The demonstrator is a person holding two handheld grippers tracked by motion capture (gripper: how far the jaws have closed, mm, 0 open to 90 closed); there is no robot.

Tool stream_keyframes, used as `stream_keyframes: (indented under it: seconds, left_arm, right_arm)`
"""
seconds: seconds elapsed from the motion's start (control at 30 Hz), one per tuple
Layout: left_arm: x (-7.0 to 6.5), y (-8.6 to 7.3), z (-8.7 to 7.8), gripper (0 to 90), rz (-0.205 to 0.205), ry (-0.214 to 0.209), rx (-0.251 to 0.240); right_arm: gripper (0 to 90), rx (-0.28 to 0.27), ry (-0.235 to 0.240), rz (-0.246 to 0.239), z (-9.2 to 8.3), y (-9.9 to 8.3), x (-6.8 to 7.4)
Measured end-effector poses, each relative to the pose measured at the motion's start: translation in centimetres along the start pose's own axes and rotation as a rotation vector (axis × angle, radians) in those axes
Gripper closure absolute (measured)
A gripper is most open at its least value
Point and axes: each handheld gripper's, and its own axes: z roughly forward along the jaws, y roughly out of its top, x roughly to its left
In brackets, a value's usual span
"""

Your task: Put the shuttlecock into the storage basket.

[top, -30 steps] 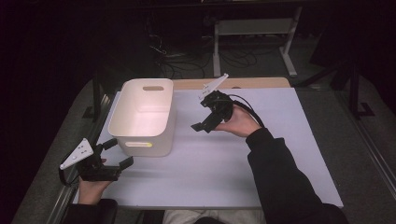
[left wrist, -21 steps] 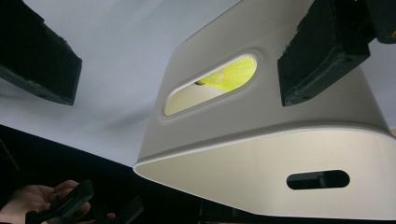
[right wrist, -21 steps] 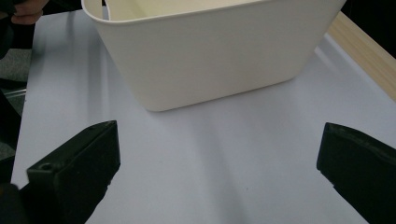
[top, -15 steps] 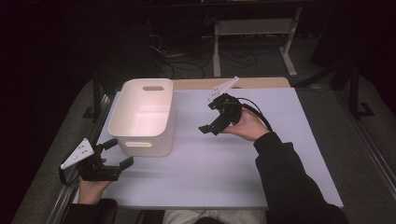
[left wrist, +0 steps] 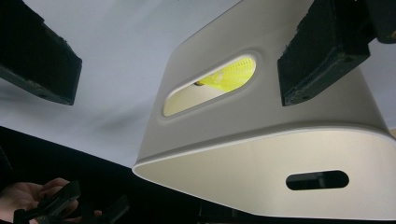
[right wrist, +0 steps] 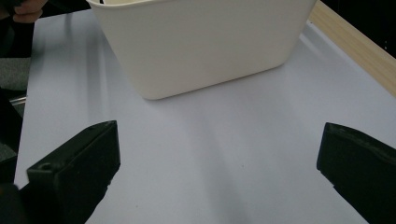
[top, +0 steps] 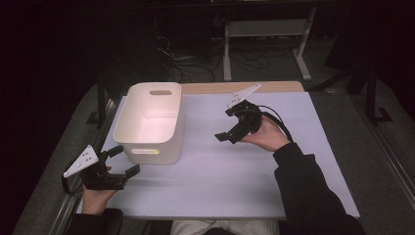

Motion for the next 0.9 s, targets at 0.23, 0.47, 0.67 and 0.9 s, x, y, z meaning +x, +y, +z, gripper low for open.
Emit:
stream_keyframes:
  seconds: [0.23,0.47,0.67,0.9]
  left_arm:
    - [0.0,0.0,0.0,0.0,0.002,0.001,0.003]
    - [0.0,0.0,0.0,0.0,0.002,0.002,0.004]
    - [0.0,0.0,0.0,0.0,0.001,0.003,0.004]
    - [0.0,0.0,0.0,0.0,0.002,0.004,0.002]
  right_arm:
    - [0.0,-0.001,-0.014,0.023,-0.5,-1.3,-0.5]
    - [0.0,-0.011,-0.031,0.048,-1.4,-2.4,-0.8]
    - [0.0,-0.021,-0.040,0.066,-2.1,-3.1,-1.1]
    - [0.0,-0.021,-0.043,0.083,-2.6,-4.0,-1.3]
